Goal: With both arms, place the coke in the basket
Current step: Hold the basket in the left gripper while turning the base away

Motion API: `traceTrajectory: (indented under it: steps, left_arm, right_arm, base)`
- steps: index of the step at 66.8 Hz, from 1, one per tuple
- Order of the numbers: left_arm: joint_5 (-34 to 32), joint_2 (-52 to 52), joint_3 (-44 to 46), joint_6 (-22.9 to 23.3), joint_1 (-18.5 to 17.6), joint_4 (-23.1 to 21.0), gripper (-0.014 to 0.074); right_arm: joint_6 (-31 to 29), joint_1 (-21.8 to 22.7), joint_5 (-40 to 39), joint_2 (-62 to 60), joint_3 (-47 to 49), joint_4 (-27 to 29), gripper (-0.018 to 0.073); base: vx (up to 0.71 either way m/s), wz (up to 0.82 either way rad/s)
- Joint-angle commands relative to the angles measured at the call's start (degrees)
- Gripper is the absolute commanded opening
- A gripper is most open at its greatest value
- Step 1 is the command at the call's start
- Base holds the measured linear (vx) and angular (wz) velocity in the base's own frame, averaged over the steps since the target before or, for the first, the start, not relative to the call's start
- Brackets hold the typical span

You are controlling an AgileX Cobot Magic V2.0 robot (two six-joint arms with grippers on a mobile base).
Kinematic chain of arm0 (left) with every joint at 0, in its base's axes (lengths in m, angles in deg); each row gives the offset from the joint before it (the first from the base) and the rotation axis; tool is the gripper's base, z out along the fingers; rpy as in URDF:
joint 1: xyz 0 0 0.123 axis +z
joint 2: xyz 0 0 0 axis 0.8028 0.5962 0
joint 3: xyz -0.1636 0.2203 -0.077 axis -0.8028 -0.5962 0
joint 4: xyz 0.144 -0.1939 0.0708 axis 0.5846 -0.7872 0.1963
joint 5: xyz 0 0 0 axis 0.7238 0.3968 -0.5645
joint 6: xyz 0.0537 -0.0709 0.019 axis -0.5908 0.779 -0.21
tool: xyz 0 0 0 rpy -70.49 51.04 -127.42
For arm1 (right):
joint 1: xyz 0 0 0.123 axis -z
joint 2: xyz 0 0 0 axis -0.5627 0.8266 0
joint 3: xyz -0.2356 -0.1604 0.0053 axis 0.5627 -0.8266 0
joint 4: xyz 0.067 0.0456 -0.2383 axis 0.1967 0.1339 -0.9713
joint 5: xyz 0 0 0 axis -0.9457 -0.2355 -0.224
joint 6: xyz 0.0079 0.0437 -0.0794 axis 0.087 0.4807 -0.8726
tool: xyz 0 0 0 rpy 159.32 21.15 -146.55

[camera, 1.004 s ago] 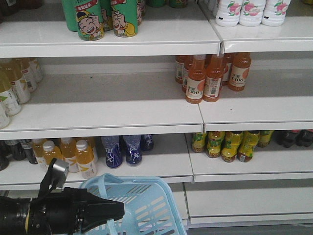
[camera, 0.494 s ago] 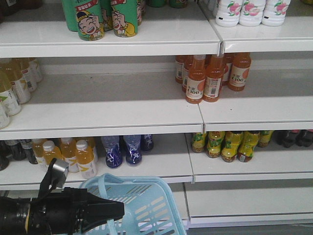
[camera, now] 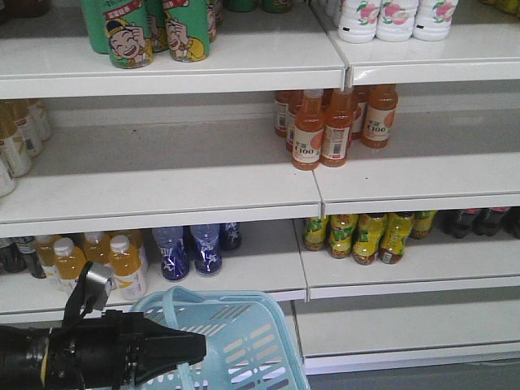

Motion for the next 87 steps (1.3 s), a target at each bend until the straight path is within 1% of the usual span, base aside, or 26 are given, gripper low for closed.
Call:
traceTrajectory:
  steps: [1,28,87]
  left_arm:
    - [-13.76,-1.87,0.83,0.01,-0.26,-2.85,-0.0007]
    - [-13.76,-1.87,0.83,0.01,-0.26,-2.85,-0.0007]
    - [-13.76,-1.87,0.83,0.01,-0.26,-2.85,-0.0007]
  right_arm:
    - [0.00,-0.15,-4.24,-0.83,-0.83,-0.44,-0.0009]
    - [0.00,-0.15,-4.24,-0.83,-0.83,-0.44,-0.0009]
    - [0.00,-0.15,-4.24,-0.83,-0.83,-0.44,-0.0009]
  base:
    - [-0.01,-0.17]
    - [0.00,-0.28]
    - [-0.02,-0.38]
